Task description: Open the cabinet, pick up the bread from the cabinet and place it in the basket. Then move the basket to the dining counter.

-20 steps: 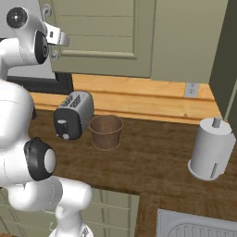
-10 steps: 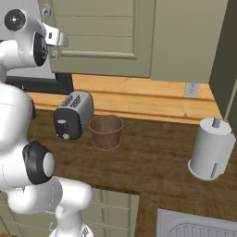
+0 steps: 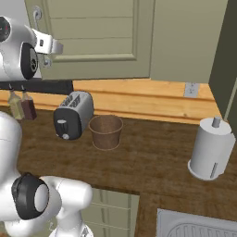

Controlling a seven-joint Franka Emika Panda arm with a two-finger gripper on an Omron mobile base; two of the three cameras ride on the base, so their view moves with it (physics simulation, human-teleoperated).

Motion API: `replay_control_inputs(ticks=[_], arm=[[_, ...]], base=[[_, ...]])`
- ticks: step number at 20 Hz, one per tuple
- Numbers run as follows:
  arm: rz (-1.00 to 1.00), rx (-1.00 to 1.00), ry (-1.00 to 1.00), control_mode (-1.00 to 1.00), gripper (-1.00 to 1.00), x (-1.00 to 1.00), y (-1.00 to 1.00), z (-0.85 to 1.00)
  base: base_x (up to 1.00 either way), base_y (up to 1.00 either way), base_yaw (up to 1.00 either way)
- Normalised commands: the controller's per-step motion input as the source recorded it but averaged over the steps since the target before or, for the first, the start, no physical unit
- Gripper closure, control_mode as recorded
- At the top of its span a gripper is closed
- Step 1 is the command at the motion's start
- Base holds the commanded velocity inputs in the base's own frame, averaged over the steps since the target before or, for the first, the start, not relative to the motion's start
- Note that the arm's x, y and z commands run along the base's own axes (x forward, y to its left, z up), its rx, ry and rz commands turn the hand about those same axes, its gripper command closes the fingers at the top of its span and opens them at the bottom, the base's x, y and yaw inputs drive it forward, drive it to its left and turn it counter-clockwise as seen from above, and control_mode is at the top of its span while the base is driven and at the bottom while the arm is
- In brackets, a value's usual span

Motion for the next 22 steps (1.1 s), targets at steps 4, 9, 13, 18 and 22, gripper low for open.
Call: replay_control_inputs(ticks=[4, 9, 13, 18, 22], arm=[[0.05, 0.00, -0.04, -1.00, 1.00, -1.00, -0.33, 0.28], [0.07, 0.00, -0.02, -1.00, 1.00, -1.00, -0.33, 0.33], [0.09, 0.00, 0.00, -1.00, 1.00, -1.00, -0.33, 0.34], [0.11, 0.00, 0.00, -1.00, 1.00, -1.00, -0.30, 0.35], [0.12, 0.00, 0.00, -1.00, 1.00, -1.00, -0.08, 0.26]], base=[[0.00, 0.00, 0.00], [0.00, 0.00, 0.00], [0.00, 0.00, 0.00], [0.00, 0.00, 0.00], [0.00, 0.00, 0.00]])
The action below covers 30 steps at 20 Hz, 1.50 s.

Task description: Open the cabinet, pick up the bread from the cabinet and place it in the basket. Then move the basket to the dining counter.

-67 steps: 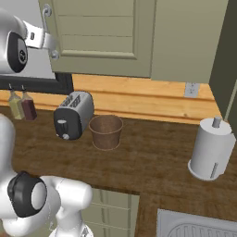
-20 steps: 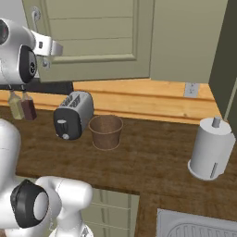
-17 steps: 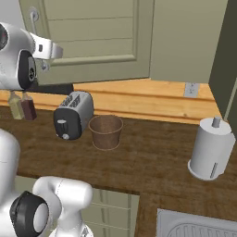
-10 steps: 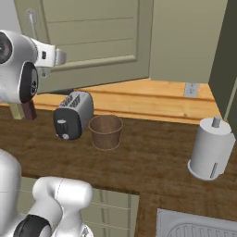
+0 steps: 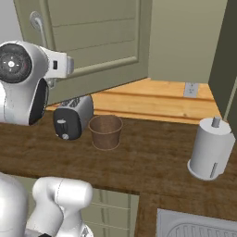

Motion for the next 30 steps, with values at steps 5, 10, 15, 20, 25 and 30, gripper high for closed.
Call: replay_control_inputs(ticks=[5, 10, 15, 20, 25, 30], arm=[[0.10, 0.00, 0.04, -1.00, -1.00, -0.80, 0.02, 0.01], [0.00, 0.00, 0.19, -1.00, -1.00, -0.80, 0.06, -0.01], [-0.10, 0.00, 0.21, -1.00, -1.00, -0.49, 0.38, -0.41], [-0.12, 0.00, 0.02, -1.00, -1.00, -0.41, 0.34, -0.66], [-0.22, 0.00, 0.03, -1.00, -1.00, -0.46, 0.05, -0.50], [-0.24, 0.00, 0.00, -1.00, -1.00, -0.34, 0.30, -0.25]], base=[[0.00, 0.00, 0.00], [0.00, 0.00, 0.00], [0.00, 0.00, 0.00], [0.00, 0.00, 0.00], [0.00, 0.00, 0.00], [0.00, 0.00, 0.00]])
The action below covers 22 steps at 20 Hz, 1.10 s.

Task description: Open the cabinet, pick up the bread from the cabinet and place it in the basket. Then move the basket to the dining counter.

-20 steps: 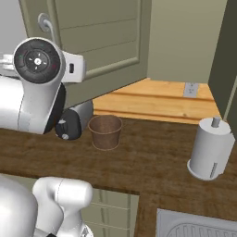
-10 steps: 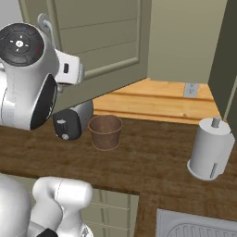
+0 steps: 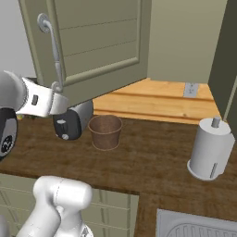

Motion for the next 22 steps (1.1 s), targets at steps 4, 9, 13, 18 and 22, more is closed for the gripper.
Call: replay_control_inputs(ticks=[4, 9, 13, 18, 22], arm=[[-0.28, 0.00, 0.01, -1.00, -1.00, -0.31, 0.68, -0.01], [-0.25, 0.07, 0.09, -1.00, -1.00, 0.45, 0.97, -0.01], [-0.05, 0.26, 0.07, -1.00, -1.00, 1.00, 0.47, -0.04], [-0.05, 0.30, -0.14, -1.00, -1.00, 0.95, 0.32, -0.11], [-0.16, 0.25, -0.42, -1.00, -1.00, 0.90, 0.05, -0.37]], base=[[0.00, 0.00, 0.00], [0.00, 0.00, 0.00], [0.00, 0.00, 0.00], [0.00, 0.00, 0.00], [0.00, 0.00, 0.00]])
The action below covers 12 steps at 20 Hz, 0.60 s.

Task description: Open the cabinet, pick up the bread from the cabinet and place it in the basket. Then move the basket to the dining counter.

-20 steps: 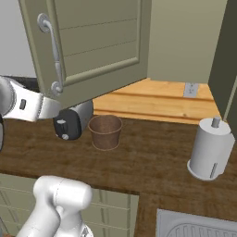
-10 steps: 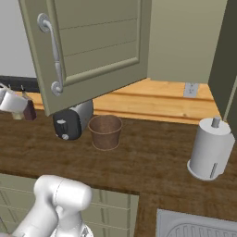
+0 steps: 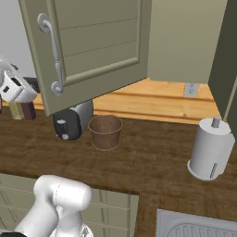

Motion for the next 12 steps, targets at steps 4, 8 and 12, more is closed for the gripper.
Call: replay_control_inputs(ticks=[4, 8, 12], arm=[[-0.32, 0.18, -0.43, -1.00, -1.00, 0.62, 0.02, 0.02], [-0.54, 0.19, -0.17, -1.00, -1.00, 0.06, 0.00, 0.37], [-0.59, 0.26, -0.12, -1.00, -1.00, 0.00, -0.02, 0.49]], base=[[0.00, 0.00, 0.00], [0.00, 0.00, 0.00], [0.00, 0.00, 0.00]])
